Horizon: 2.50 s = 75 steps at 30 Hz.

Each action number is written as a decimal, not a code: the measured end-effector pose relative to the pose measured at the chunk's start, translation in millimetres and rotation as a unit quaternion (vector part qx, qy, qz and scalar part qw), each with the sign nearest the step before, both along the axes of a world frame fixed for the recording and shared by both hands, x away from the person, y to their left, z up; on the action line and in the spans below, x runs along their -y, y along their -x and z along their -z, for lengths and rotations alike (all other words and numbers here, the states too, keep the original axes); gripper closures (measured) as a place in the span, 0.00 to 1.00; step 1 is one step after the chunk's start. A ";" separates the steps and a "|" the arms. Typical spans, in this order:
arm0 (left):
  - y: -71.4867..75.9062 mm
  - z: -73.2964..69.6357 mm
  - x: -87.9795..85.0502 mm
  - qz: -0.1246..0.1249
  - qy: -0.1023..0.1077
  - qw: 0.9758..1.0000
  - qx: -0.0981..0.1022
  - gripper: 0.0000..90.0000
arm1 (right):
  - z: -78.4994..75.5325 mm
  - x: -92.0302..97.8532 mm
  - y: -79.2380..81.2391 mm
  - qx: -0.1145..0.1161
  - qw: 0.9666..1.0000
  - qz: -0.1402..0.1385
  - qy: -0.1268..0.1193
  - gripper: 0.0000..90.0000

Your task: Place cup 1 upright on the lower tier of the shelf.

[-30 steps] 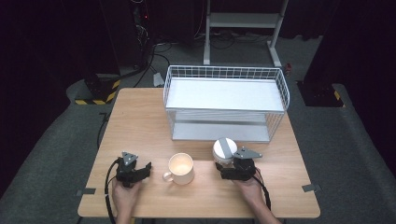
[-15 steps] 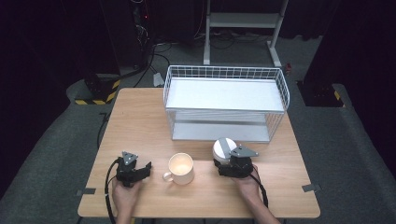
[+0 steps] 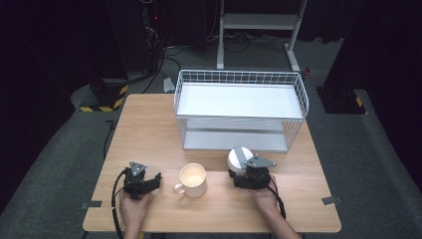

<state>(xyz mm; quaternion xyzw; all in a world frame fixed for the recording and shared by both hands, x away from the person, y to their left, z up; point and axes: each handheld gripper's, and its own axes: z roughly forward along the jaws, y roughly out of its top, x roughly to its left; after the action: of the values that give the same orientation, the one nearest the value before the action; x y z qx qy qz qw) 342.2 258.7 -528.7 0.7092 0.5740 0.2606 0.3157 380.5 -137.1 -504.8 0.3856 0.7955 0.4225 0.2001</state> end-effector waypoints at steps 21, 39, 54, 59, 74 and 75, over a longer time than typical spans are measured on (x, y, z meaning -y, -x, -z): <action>0.0 -0.1 -1.0 -0.008 0.002 1.000 0.000 0.29 | -11.5 13.6 -5.3 -0.001 1.000 0.001 -0.009 0.21; 0.1 -0.1 -0.8 -0.011 0.000 1.000 0.000 0.29 | -25.5 31.1 -17.2 0.001 0.999 0.025 -0.020 0.21; -0.7 -0.1 -0.8 -0.011 -0.001 1.000 -0.001 0.29 | -35.1 42.0 -51.4 -0.010 0.997 0.058 -0.040 0.21; -0.1 -0.1 -0.5 -0.011 -0.001 1.000 -0.001 0.29 | -30.3 43.9 -60.3 -0.010 0.996 0.075 -0.037 0.21; -0.1 -0.3 -0.7 -0.010 -0.001 1.000 -0.002 0.29 | -16.0 49.4 -77.3 0.012 0.993 0.114 -0.011 0.21; -0.1 -0.3 -0.7 -0.010 -0.001 1.000 -0.002 0.29 | -16.0 49.4 -77.3 0.012 0.993 0.114 -0.011 0.21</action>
<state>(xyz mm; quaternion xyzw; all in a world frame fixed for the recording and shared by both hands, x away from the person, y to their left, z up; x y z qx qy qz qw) 342.3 259.5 -528.4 0.7044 0.5812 0.2630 0.3111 457.8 -186.5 -488.8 0.4714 0.7388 0.4104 0.2522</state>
